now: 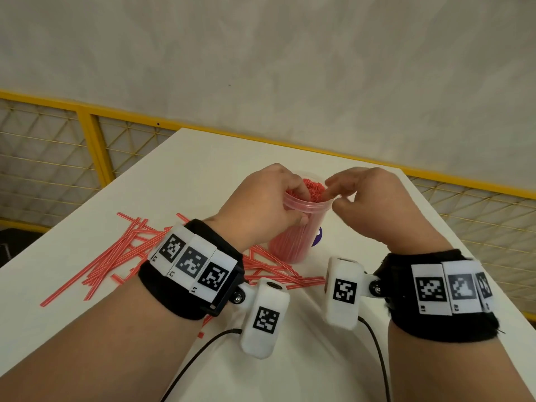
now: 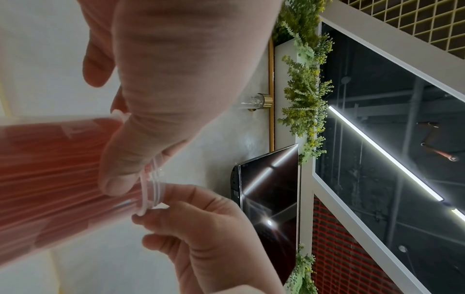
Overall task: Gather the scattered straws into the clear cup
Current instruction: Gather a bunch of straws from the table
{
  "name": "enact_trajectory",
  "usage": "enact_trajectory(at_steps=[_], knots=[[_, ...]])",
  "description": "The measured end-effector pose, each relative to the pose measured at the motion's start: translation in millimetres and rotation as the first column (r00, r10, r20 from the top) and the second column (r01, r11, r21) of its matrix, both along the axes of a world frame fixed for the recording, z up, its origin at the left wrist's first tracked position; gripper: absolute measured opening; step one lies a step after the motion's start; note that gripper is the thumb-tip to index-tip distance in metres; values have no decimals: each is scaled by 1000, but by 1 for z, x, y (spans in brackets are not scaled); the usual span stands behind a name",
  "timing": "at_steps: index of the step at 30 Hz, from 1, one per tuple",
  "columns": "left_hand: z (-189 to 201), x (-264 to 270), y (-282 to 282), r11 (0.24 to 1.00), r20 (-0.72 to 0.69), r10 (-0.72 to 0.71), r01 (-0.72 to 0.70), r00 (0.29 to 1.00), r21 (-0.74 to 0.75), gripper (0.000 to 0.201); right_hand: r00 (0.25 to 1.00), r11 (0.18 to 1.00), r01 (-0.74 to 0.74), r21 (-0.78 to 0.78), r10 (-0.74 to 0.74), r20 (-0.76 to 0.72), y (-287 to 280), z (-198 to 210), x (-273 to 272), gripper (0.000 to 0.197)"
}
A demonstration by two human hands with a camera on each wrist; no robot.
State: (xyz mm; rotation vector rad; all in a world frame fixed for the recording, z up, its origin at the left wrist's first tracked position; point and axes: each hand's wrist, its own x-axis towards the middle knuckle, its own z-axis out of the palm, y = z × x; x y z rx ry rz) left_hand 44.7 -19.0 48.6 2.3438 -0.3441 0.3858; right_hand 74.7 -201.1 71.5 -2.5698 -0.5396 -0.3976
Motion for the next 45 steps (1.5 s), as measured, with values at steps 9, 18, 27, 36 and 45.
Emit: enact_trajectory(at_steps=[9, 18, 27, 36, 45], knots=[[-9, 5, -4, 998, 40, 52, -50, 998, -47, 25, 1000, 1000, -17, -21, 17, 21, 3, -11, 9, 31], [22, -9, 38, 985, 10, 84, -84, 996, 152, 32, 988, 979, -144, 144, 133, 82, 13, 20, -38, 27], [-2, -47, 89, 816, -310, 116, 88, 944, 571, 47, 928, 873, -364, -326, 310, -206, 76, -19, -58, 39], [-25, -82, 152, 640, -494, 455, 114, 741, 760, 115, 829, 731, -450, -513, 127, -545, 112, -44, -63, 97], [-35, -88, 154, 751, -591, 334, 171, 735, 637, 85, 860, 604, -475, -640, 165, -483, 113, -44, -80, 74]])
